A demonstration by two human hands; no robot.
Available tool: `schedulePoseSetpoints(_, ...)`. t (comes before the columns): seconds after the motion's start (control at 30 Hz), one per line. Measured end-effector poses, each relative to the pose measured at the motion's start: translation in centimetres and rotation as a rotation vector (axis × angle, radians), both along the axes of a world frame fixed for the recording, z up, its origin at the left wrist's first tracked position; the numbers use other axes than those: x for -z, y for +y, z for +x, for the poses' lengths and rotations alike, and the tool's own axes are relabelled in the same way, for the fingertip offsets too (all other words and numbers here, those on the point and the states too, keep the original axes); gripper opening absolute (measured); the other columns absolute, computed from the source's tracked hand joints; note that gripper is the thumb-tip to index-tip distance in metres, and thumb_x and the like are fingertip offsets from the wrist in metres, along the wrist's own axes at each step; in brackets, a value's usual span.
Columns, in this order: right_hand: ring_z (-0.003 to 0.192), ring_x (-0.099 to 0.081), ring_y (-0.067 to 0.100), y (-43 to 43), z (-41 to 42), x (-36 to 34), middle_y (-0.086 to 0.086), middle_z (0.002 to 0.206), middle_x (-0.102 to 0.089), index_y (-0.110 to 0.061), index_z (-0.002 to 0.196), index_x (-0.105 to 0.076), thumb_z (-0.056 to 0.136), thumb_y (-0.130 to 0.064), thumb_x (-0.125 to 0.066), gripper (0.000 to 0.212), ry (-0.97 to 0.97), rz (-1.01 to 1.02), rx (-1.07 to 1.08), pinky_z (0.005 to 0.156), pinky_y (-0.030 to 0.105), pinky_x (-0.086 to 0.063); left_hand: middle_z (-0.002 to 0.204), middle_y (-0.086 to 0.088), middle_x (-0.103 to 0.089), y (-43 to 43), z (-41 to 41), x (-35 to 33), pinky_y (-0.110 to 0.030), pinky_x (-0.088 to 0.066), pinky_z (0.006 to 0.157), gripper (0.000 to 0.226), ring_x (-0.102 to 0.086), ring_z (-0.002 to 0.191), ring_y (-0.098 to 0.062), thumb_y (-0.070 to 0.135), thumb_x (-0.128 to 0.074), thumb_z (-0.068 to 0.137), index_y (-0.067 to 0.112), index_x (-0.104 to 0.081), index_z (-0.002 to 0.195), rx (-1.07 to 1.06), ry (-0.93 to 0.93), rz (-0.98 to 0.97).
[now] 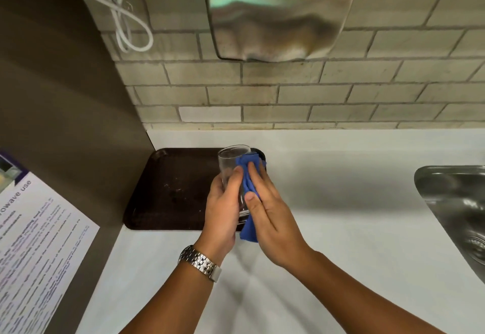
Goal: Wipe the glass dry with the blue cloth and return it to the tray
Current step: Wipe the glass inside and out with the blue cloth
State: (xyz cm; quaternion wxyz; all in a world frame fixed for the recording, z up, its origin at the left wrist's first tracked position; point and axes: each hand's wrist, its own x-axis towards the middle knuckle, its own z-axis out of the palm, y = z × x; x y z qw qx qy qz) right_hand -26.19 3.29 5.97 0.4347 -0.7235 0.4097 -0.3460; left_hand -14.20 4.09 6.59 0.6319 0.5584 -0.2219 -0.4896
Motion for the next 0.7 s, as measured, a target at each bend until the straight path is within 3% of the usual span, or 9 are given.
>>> schedulePoseSetpoints(0.07,0.162,-0.02,-0.004,-0.1,-0.4,0.6,-0.015,0.178,-0.023,-0.039,0.169,-0.023,0.117,-0.036,-0.035,0.053,-0.052,0.032,-0.013,0.131,0.019,-0.021,0.116,-0.002,-0.09,0.0,0.0,0.1,-0.04,-0.066,0.093,0.053,-0.087,0.108,-0.021,0.06,-0.075,0.089,0.027,-0.079,0.131,-0.002,0.006,0.021)
schedulePoseSetpoints(0.13,0.151,-0.046,-0.002,-0.4,-0.7,0.2,-0.012,0.169,-0.044,-0.044,0.165,-0.029,0.117,-0.031,-0.038,0.05,-0.196,0.22,0.015,0.127,0.025,-0.037,0.113,-0.007,-0.09,-0.2,0.1,0.4,-0.043,-0.068,0.088,0.047,-0.088,0.105,-0.028,0.056,-0.075,0.094,0.024,-0.081,0.127,-0.034,0.046,0.064)
schedulePoseSetpoints(0.2,0.143,-0.055,-0.002,-0.2,-0.6,-0.1,-0.017,0.16,-0.054,-0.053,0.158,-0.034,0.116,-0.033,-0.04,0.046,-0.24,0.301,0.028,0.125,0.029,-0.042,0.113,-0.012,-0.09,-0.2,0.1,0.6,-0.043,-0.069,0.084,0.047,-0.088,0.102,-0.031,0.056,-0.072,0.098,0.019,-0.083,0.125,-0.059,0.1,0.119)
schedulePoseSetpoints(0.27,0.159,-0.034,0.0,0.4,-0.6,0.1,-0.02,0.172,-0.038,-0.054,0.162,-0.029,0.116,-0.041,-0.039,0.048,-0.121,0.173,0.021,0.132,0.026,-0.027,0.107,-0.013,-0.09,-0.2,0.1,0.7,-0.04,-0.068,0.08,0.048,-0.088,0.094,-0.028,0.057,-0.068,0.098,0.017,-0.089,0.115,-0.048,0.157,0.161)
schedulePoseSetpoints(0.37,0.164,-0.008,-0.006,1.1,-0.8,0.8,-0.026,0.178,-0.015,-0.059,0.161,-0.022,0.114,-0.045,-0.034,0.05,0.036,-0.038,-0.044,0.131,0.014,-0.011,0.113,-0.011,-0.091,-0.3,0.2,0.6,-0.042,-0.067,0.091,0.049,-0.088,0.105,-0.028,0.058,-0.062,0.098,0.022,-0.093,0.11,0.007,0.177,0.158)
schedulePoseSetpoints(0.5,0.143,-0.055,-0.002,0.2,-0.5,0.1,-0.016,0.166,-0.049,-0.066,0.148,-0.037,0.116,-0.036,-0.041,0.044,-0.21,0.244,0.031,0.12,0.023,-0.046,0.104,-0.015,-0.091,-0.3,0.3,0.9,-0.033,-0.069,0.062,0.051,-0.089,0.08,-0.026,0.059,-0.064,0.104,0.017,-0.094,0.105,0.005,0.276,0.162)
schedulePoseSetpoints(0.53,0.142,-0.057,-0.002,0.2,-0.5,0.0,-0.016,0.165,-0.05,-0.064,0.151,-0.037,0.116,-0.038,-0.041,0.044,-0.198,0.237,0.041,0.12,0.025,-0.047,0.103,-0.015,-0.091,-0.3,0.3,0.9,-0.032,-0.068,0.061,0.052,-0.088,0.077,-0.026,0.059,-0.064,0.103,0.016,-0.094,0.102,0.011,0.292,0.167)
schedulePoseSetpoints(0.63,0.163,-0.017,-0.004,1.4,-0.5,0.5,-0.028,0.175,-0.023,-0.051,0.165,-0.024,0.114,-0.047,-0.034,0.052,0.047,-0.064,-0.012,0.132,0.02,-0.018,0.116,-0.013,-0.09,-0.4,0.5,0.6,-0.035,-0.069,0.075,0.06,-0.089,0.098,-0.027,0.067,-0.065,0.098,0.017,-0.092,0.117,0.062,0.351,0.144)
schedulePoseSetpoints(0.7,0.163,-0.016,-0.004,1.6,-0.8,0.8,-0.03,0.175,-0.023,-0.055,0.163,-0.026,0.115,-0.045,-0.034,0.05,0.032,-0.089,-0.051,0.128,0.012,-0.019,0.126,-0.014,-0.088,-0.2,0.5,0.4,-0.037,-0.069,0.083,0.069,-0.087,0.11,-0.029,0.075,-0.071,0.093,0.018,-0.088,0.128,0.104,0.363,0.116)
